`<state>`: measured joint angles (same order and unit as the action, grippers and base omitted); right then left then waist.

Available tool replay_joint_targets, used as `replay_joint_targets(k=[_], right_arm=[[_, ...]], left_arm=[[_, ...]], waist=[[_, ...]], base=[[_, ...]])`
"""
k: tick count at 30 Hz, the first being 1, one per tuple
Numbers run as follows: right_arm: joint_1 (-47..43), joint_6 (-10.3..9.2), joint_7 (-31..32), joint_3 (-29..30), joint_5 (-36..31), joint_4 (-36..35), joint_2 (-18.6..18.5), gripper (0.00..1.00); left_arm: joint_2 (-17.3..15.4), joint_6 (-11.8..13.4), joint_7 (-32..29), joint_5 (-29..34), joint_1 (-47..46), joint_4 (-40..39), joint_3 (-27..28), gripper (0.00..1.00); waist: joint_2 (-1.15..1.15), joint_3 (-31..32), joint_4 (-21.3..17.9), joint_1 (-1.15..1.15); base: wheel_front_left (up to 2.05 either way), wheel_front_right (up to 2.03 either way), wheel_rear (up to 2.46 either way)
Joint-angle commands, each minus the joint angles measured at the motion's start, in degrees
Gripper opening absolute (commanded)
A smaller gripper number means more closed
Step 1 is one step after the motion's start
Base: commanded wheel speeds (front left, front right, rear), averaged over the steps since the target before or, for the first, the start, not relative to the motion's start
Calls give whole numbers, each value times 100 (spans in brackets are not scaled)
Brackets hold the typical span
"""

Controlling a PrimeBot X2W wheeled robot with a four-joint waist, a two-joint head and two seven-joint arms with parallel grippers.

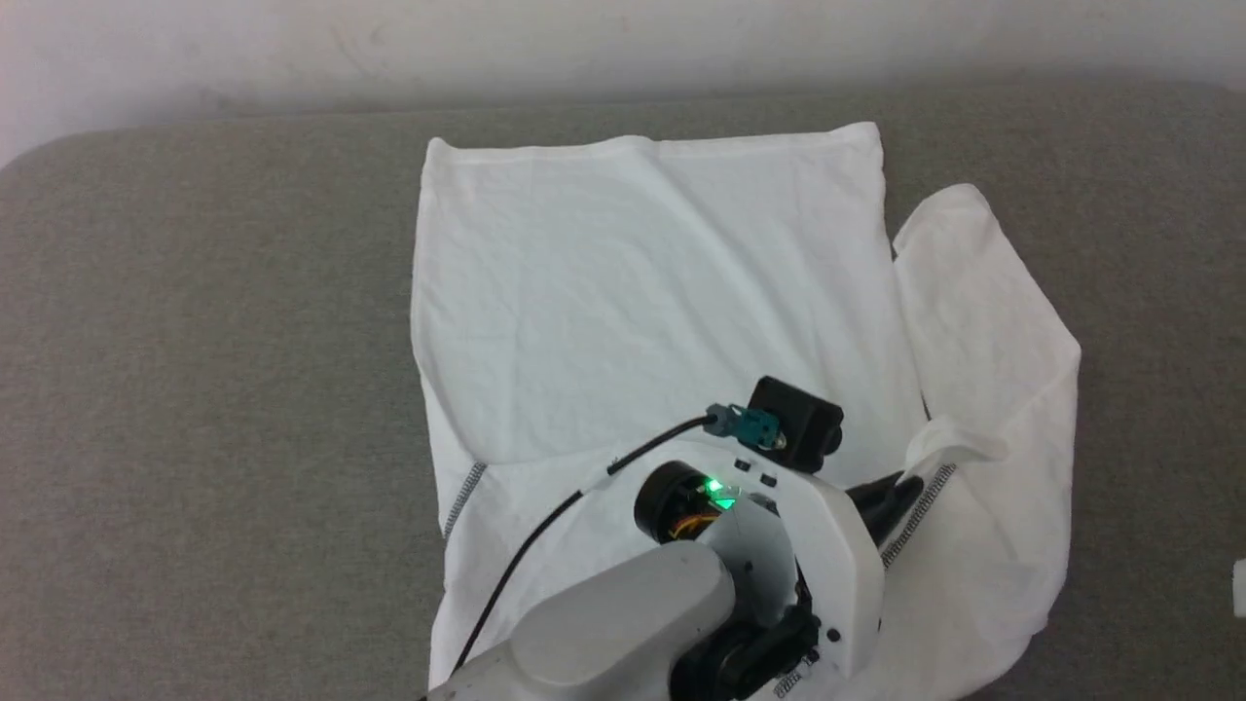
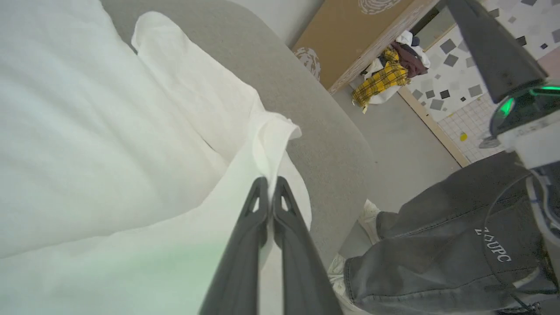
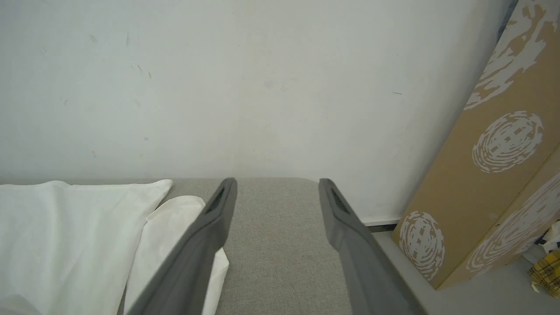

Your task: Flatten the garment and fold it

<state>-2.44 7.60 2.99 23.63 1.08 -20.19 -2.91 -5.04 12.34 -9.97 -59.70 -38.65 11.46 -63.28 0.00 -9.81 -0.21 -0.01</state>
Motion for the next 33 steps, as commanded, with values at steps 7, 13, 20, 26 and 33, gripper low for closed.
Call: replay_joint_targets(k=[7, 13, 20, 26, 33], right_arm=[[217, -11, -54, -244, 57, 88, 3, 100], [260, -11, -101, -350, 75, 193, 3, 100], [313, -11, -114, -460, -16, 335, 3, 100], [205, -11, -85, -421, -19, 373, 3, 100], [97, -11, -42, -392, -11, 312, 3, 100]], left_arm=[[178, -219, 169, 182, 80, 1265, -464, 0], [211, -308, 330, 89, 97, 1802, -576, 31], [215, -310, 335, -69, 118, 2011, -843, 100], [215, -392, 469, -286, -87, 1664, -883, 100], [211, -513, 875, -558, -465, 1170, -471, 100]], waist=[[0, -468, -629, 1], [0, -549, -744, 1], [0, -399, -736, 1], [0, -169, -516, 1], [0, 4, -208, 1]], base=[[0, 0, 0], [0, 0, 0], [0, 0, 0], [0, 0, 0], [0, 0, 0]])
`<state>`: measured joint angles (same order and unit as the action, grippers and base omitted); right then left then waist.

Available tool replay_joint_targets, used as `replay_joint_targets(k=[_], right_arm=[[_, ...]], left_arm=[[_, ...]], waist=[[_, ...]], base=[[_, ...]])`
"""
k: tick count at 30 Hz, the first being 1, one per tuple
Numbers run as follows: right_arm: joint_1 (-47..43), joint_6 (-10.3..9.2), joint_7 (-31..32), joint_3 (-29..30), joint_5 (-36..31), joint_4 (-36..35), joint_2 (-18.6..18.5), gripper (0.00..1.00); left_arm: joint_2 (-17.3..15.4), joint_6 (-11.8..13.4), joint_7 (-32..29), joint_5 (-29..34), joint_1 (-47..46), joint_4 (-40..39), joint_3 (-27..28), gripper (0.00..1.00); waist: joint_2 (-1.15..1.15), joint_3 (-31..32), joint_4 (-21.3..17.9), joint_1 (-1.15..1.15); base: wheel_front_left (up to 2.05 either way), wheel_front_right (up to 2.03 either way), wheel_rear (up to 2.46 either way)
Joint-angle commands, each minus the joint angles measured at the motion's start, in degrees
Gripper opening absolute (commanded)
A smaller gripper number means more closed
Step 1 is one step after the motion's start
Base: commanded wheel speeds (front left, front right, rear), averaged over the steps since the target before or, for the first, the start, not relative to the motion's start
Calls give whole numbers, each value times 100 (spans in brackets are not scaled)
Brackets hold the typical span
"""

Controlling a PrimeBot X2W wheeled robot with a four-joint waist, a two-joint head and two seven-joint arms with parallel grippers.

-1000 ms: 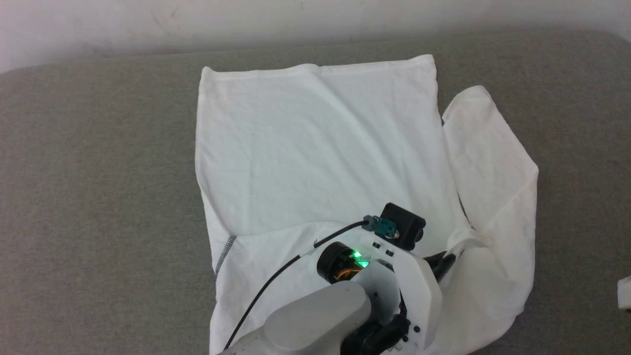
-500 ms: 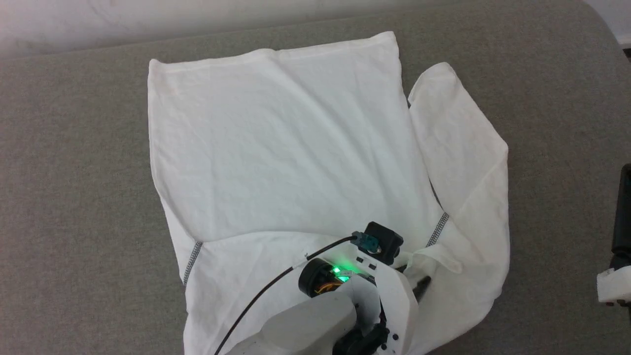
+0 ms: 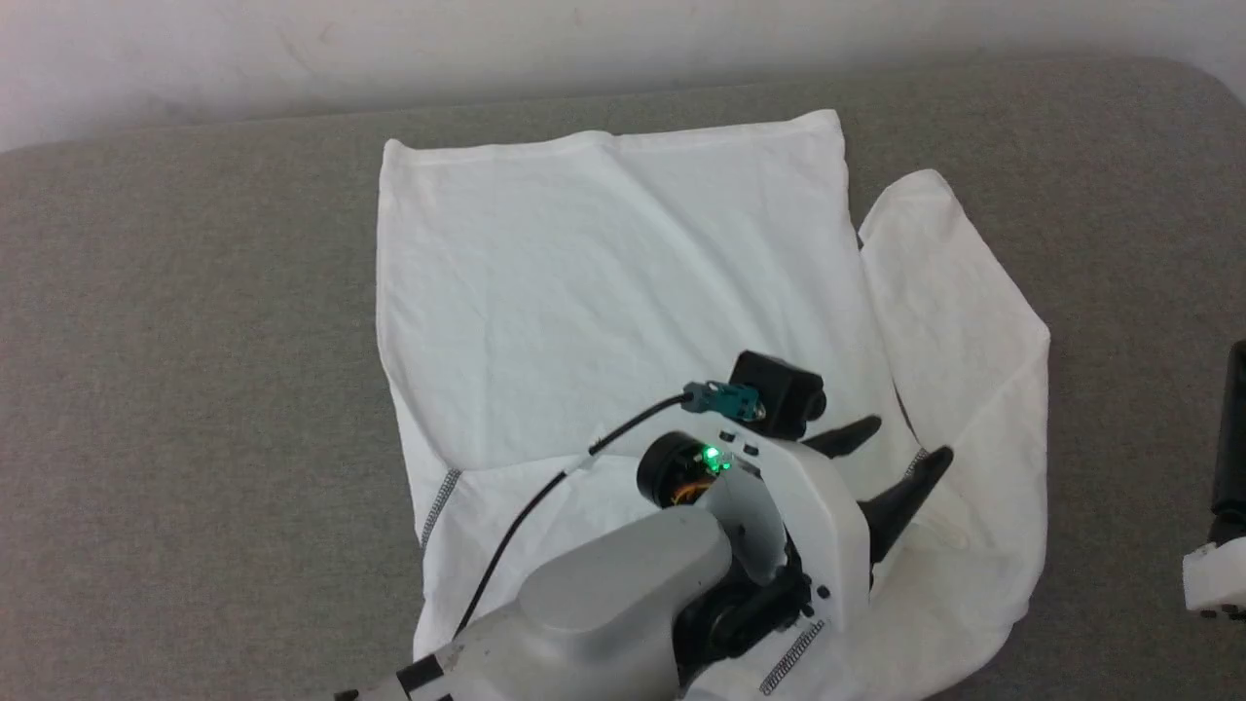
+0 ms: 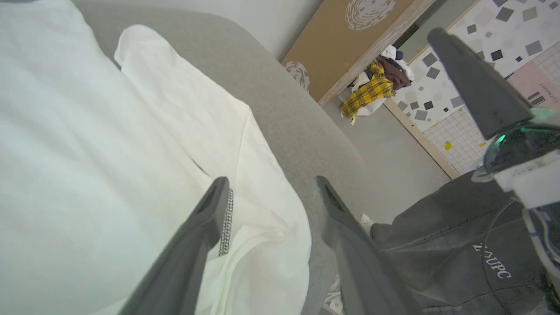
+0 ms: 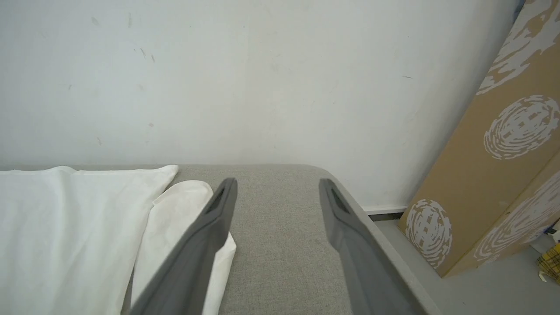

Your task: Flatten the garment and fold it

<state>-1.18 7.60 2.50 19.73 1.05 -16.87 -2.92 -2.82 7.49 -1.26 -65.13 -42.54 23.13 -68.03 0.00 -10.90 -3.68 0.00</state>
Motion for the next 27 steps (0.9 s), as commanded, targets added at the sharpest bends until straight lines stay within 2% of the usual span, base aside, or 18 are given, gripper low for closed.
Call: replay_joint_targets(k=[1, 4, 6, 11, 15, 18, 22, 25, 27], right_arm=[[-39, -11, 12, -4, -7, -27, 4, 100], [-65, -11, 30, 3, -4, -63, 4, 100], [-81, -11, 43, 11, 17, -70, 4, 100], [-118, -11, 71, -7, 69, -9, 4, 100], [-145, -11, 56, -62, 96, 31, 4, 100], [-164, -11, 32, -109, 123, 68, 4, 100], [-199, -11, -23, -165, 162, 135, 4, 100], [-231, -11, -66, -223, 240, 223, 4, 100], [-248, -11, -109, -252, 303, 288, 4, 100]], left_arm=[[-51, -92, 108, -12, -134, -99, 93, 100], [-404, -182, 383, 61, -259, -447, 336, 100], [-742, -84, 627, 140, -282, -694, 559, 100], [-1794, 386, 1296, 329, -60, -1435, 1243, 100], [-2648, 762, 1567, 462, 489, -2161, 1947, 100], [-3089, 1010, 1618, 724, 1117, -2744, 2694, 100], [-3090, 1176, 1623, 1564, 2250, -3457, 3965, 100], [-2757, 1135, 1624, 2177, 3156, -3783, 4828, 100], [-2533, 975, 1624, 2589, 3701, -3927, 5267, 100]], waist=[[0, 127, 186, 0], [0, 161, 327, 0], [0, 177, 403, 0], [0, 230, 520, 0], [0, 257, 580, 0], [0, 253, 635, 0], [0, 225, 730, 0], [0, 217, 792, 0], [0, 198, 827, 0]], base=[[0, 0, 0], [0, 0, 0], [0, 0, 0], [0, 0, 0], [0, 0, 0], [0, 0, 0], [0, 0, 0], [0, 0, 0], [0, 0, 0]])
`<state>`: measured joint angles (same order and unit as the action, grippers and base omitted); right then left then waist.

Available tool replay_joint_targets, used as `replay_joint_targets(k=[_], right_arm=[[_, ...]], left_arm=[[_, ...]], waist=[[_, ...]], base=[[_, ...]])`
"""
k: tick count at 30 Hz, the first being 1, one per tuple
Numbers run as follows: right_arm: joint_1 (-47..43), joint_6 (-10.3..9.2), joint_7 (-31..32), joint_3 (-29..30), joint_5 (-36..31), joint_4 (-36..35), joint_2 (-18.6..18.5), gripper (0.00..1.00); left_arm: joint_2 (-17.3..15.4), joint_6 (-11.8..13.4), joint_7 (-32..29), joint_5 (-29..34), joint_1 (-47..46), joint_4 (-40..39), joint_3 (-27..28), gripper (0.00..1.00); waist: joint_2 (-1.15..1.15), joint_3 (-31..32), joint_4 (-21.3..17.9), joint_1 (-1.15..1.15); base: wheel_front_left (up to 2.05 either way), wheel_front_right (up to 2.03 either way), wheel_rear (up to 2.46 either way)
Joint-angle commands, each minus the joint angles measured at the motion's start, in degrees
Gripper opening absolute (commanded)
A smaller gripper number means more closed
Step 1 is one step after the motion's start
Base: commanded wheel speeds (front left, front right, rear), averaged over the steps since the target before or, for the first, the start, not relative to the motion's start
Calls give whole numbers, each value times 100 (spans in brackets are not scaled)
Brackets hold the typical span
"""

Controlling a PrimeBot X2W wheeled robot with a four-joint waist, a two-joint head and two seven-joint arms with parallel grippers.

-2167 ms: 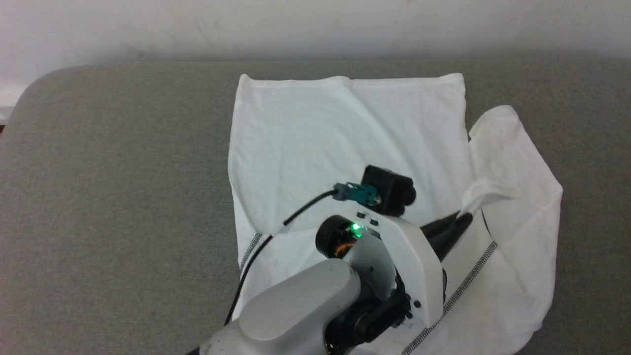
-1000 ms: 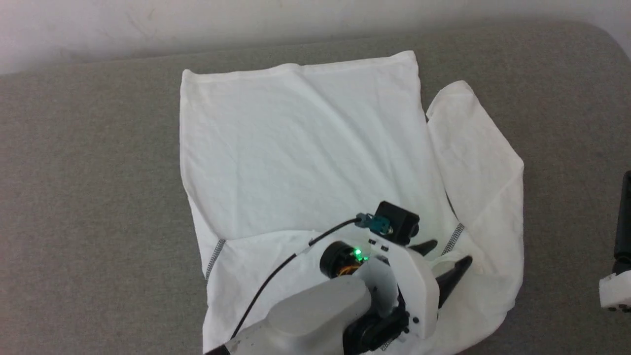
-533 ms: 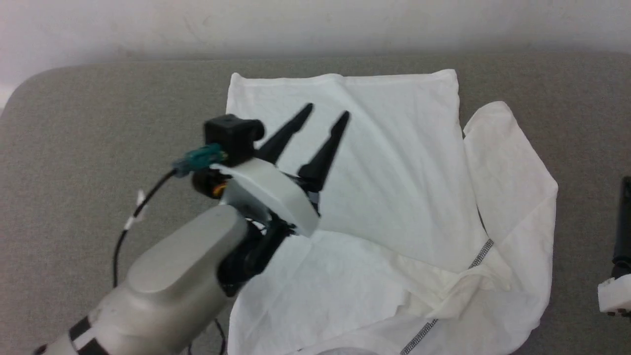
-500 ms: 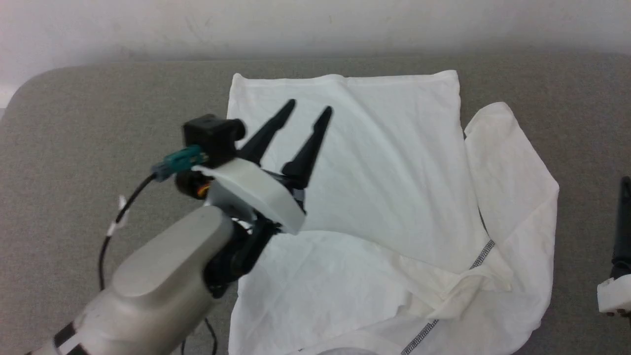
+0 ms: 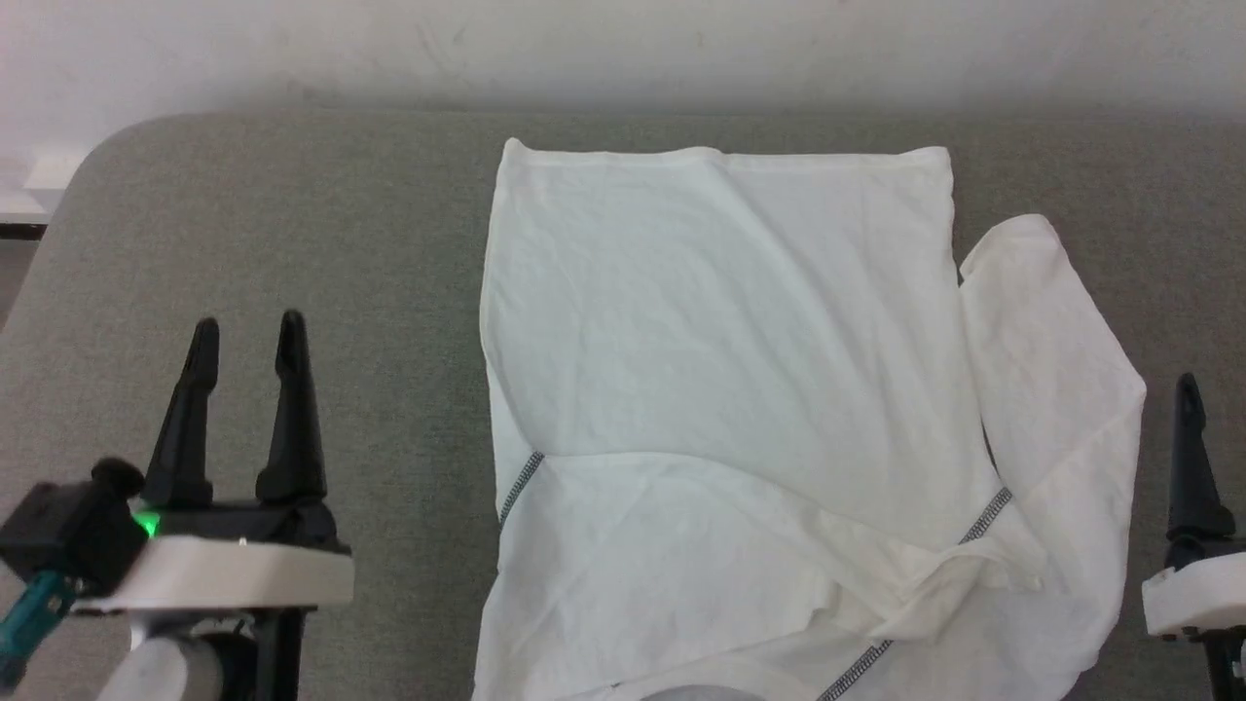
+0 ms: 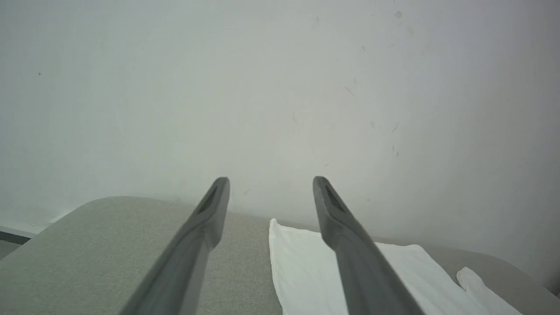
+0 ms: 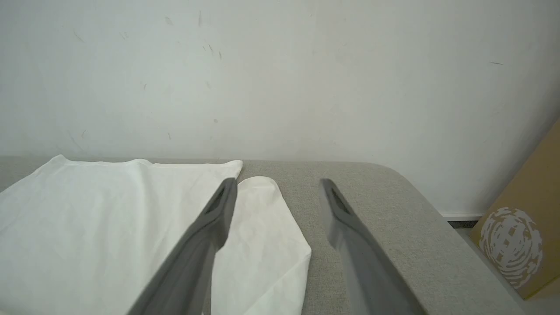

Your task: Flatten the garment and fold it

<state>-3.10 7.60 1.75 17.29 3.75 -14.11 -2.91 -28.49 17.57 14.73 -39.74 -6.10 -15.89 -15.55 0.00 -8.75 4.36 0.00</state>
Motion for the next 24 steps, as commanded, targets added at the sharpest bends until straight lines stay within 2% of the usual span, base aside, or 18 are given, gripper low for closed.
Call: replay_joint_targets(k=[1, 5, 9, 12, 17, 20, 24], right_arm=[[-66, -11, -56, -28, 54, 49, 3, 100], [-87, -11, -161, -117, 97, 218, 3, 100], [-107, -11, -283, -138, 173, 412, 3, 100], [-119, -11, -352, -141, 205, 531, 3, 100], [132, -11, -342, -185, 94, 544, 3, 100], [538, -11, -236, -231, 136, 480, 3, 100], [1303, -11, 115, -288, -168, 388, 3, 100]], left_arm=[[162, -131, 26, 202, 308, -52, 191, 100], [558, -578, 26, 753, 1059, 39, 632, 100], [863, -790, 26, 1277, 1446, 285, 906, 100], [1155, -985, 26, 1388, 1512, 363, 1082, 100], [1410, -1318, 27, 1539, 1433, 481, 1320, 100], [1572, -1493, 27, 1522, 1356, 476, 1493, 100], [1682, -1695, 27, 1608, 1249, 535, 1633, 100]], waist=[[0, -30, 44, 0], [0, -65, 110, 0], [0, -63, 162, 0], [0, -56, 195, 0], [0, -125, 142, 0], [0, -263, 32, 0], [0, -529, -66, 0]], base=[[0, 0, 0], [0, 0, 0], [0, 0, 0], [0, 0, 0], [0, 0, 0], [0, 0, 0], [0, 0, 0]])
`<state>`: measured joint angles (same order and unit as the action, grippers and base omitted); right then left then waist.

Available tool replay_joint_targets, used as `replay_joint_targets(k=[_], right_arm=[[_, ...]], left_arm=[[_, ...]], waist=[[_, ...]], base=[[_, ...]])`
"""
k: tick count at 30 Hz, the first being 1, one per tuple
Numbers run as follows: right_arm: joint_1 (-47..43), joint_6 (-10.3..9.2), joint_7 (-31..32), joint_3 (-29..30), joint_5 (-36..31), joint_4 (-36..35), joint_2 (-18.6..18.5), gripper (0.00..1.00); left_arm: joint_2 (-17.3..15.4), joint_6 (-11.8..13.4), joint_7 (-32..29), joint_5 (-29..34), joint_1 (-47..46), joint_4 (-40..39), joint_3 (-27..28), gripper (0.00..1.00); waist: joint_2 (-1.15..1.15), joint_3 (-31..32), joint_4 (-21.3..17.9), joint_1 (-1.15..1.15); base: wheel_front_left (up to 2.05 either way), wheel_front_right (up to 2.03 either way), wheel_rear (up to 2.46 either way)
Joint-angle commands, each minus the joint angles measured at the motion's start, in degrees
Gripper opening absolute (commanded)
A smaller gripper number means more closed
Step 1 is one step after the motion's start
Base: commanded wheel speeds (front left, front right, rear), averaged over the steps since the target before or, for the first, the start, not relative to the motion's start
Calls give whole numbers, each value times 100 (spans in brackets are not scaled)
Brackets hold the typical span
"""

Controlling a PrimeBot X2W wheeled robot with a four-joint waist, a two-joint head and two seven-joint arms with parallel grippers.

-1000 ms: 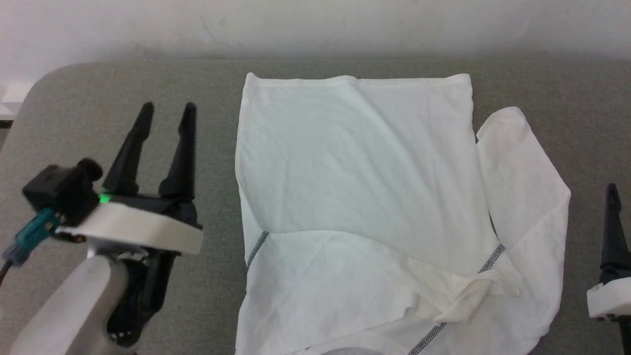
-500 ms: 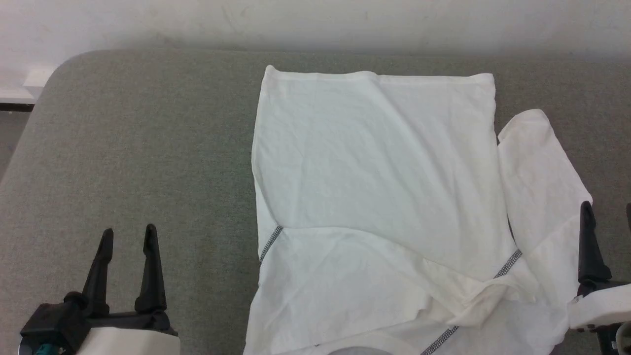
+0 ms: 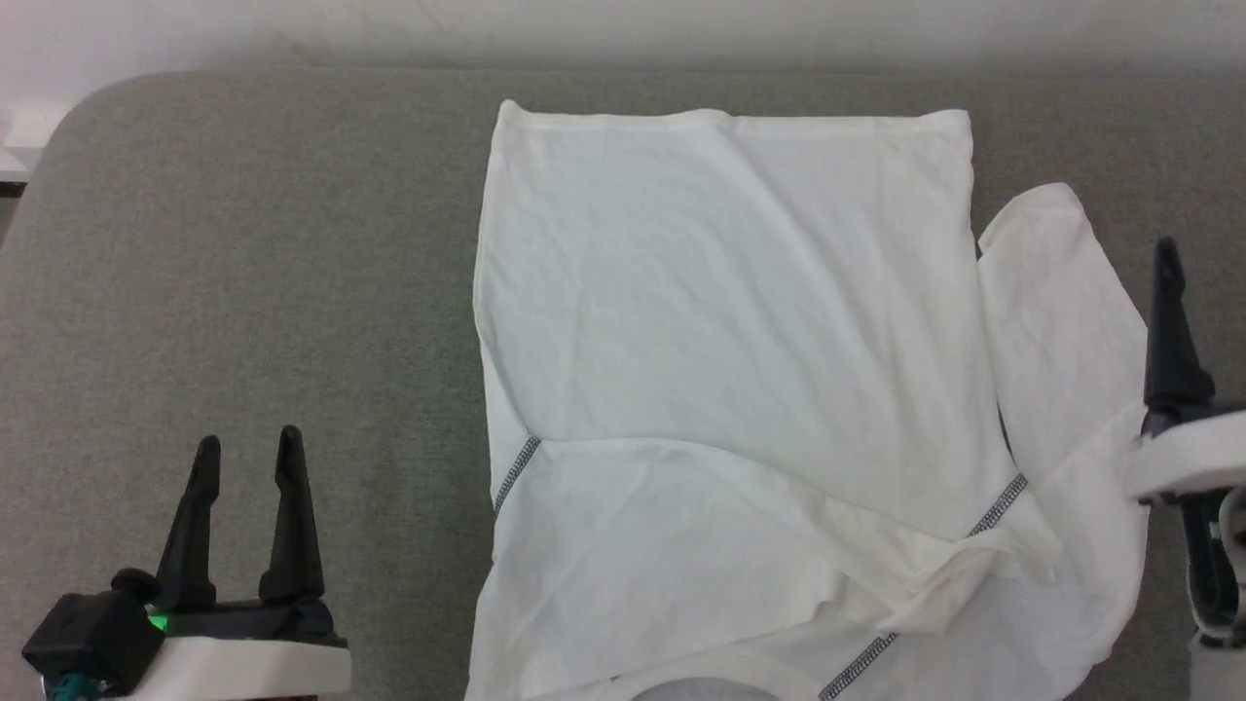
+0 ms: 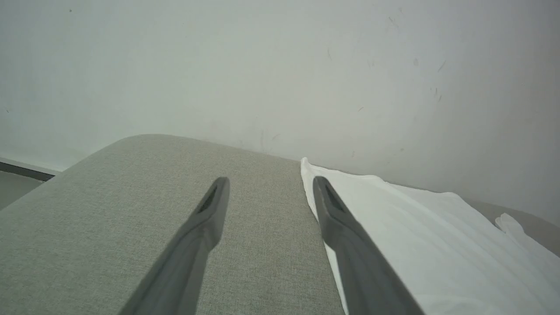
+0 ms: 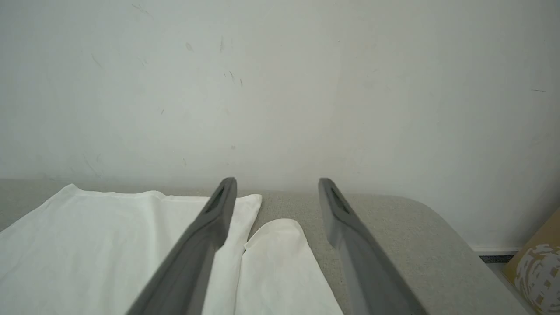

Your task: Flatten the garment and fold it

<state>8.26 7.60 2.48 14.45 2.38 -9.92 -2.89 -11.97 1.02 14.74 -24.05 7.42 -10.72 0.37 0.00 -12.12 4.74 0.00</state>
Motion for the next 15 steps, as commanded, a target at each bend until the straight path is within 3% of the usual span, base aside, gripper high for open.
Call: replay_joint_targets(k=[1, 8, 13, 15], right_arm=[[373, -11, 169, -24, -99, -68, 2, 100], [1877, -11, 1458, -8, 27, 121, -177, 100], [2813, -11, 2503, 516, 227, 776, -358, 100], [2931, -11, 2655, 607, 167, 886, -425, 100]], left_arm=[[57, -87, 26, 50, -146, 26, 71, 100], [187, -400, 26, 66, -464, 30, 302, 100], [250, -548, 26, 119, -684, 4, 392, 100], [260, -573, 26, 130, -729, 5, 404, 100]], waist=[[0, -269, -118, 0], [0, -861, -154, 0], [0, -1285, -80, 0], [0, -1354, -57, 0]], base=[[0, 0, 0], [0, 0, 0], [0, 0, 0], [0, 0, 0]])
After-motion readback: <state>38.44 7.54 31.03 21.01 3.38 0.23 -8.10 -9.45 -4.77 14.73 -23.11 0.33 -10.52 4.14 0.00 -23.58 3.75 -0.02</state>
